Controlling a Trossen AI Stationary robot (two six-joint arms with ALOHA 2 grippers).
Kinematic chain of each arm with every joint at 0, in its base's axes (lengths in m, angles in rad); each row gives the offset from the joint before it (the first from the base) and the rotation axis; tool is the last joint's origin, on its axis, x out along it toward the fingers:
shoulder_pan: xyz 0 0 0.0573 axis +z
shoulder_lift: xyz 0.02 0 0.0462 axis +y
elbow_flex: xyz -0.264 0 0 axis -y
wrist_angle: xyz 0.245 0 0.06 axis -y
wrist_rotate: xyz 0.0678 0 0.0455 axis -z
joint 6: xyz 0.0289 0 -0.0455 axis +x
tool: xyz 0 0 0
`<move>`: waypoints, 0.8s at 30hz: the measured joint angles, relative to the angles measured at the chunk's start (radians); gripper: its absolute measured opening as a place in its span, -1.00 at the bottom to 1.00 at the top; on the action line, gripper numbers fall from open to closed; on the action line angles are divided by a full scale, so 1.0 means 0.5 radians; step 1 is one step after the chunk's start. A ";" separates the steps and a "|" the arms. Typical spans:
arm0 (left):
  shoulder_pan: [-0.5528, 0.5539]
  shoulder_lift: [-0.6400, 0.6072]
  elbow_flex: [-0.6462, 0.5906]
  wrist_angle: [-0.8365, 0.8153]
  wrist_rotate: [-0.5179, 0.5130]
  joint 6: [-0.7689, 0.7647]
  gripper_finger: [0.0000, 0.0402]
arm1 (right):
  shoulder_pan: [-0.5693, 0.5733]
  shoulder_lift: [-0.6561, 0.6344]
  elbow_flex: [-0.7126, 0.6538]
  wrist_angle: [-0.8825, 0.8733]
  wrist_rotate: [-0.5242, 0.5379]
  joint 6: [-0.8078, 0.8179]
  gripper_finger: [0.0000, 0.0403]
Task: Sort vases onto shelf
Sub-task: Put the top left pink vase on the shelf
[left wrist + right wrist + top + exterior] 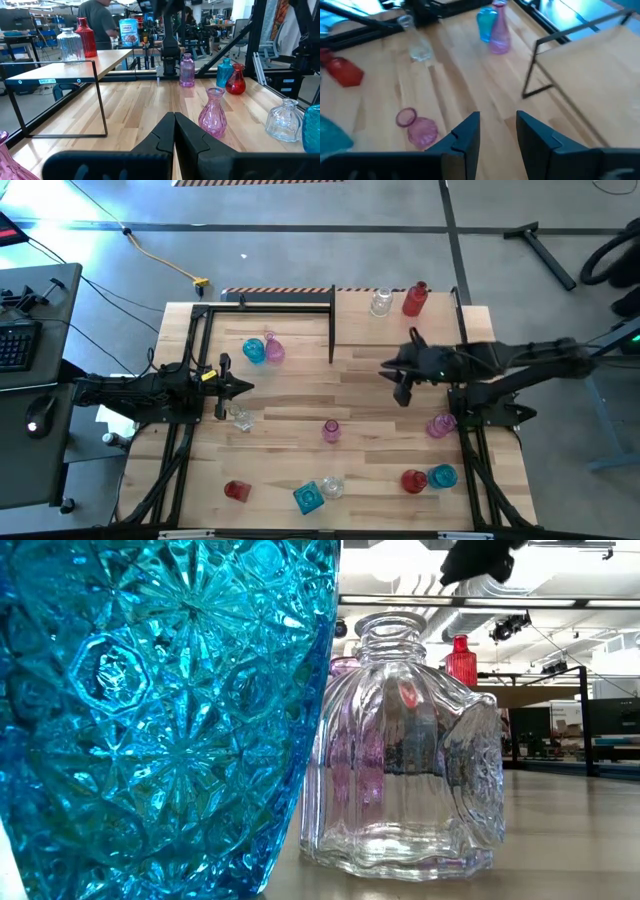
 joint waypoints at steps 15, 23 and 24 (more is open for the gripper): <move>0.000 0.000 0.000 0.000 0.000 0.000 -1.00 | 0.178 -0.509 -0.828 0.804 0.039 -0.325 -0.47; 0.001 0.000 0.000 0.000 0.000 0.000 -1.00 | 0.189 -0.631 -1.203 1.225 0.017 -0.473 -0.47; 0.001 0.000 0.001 0.000 0.000 0.000 -1.00 | 0.188 -0.646 -1.237 1.268 0.011 -0.488 -0.47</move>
